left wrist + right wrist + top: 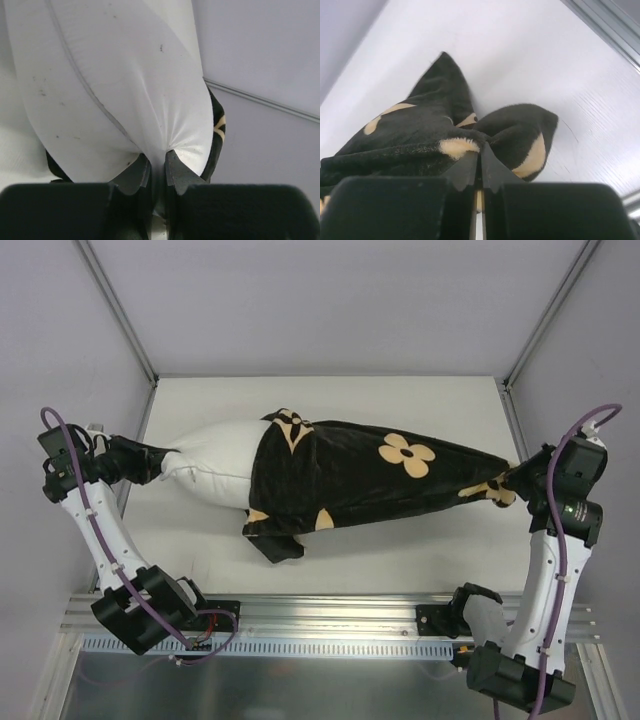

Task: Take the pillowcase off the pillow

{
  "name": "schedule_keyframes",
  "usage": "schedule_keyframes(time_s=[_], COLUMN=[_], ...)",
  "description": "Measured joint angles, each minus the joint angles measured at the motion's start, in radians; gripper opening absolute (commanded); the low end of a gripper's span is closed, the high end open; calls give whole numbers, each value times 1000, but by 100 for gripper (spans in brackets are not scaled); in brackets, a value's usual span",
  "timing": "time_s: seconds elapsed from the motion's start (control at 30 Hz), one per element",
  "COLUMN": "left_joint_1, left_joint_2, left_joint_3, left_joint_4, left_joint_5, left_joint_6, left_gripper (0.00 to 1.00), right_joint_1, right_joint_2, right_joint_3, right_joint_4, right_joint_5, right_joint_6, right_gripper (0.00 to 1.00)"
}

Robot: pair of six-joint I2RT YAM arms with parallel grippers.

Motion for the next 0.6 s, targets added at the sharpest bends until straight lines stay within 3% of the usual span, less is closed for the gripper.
schedule_keyframes(time_s=[0.27, 0.3, 0.37, 0.4, 0.43, 0.5, 0.6], left_joint_1=[1, -2, -9, -14, -17, -20, -21], left_joint_2=[-82, -109, -159, -177, -185, -190, -192], left_joint_3=[-39, -64, -110, -124, -128, -127, -119], left_joint_4=[9, 16, 17, 19, 29, 47, 45], left_joint_5=[21, 16, -1, -12, -26, -47, -107], left_joint_6=[-18, -18, -12, -5, 0, -6, 9], left_gripper=[0, 11, 56, 79, 98, 99, 99], right_joint_1=[-48, -50, -57, -61, -64, -66, -42], right_joint_2=[-19, -18, -24, -31, -39, -48, -50], right_joint_3=[-317, -342, -347, -340, -327, -284, -171], right_joint_4=[-3, -9, -13, -3, 8, 16, 27], right_joint_5=[28, 34, 47, 48, 50, 37, 9], right_joint_6=[10, 10, 17, 13, 16, 7, 3], right_gripper=[2, 15, 45, 73, 81, 94, 98])
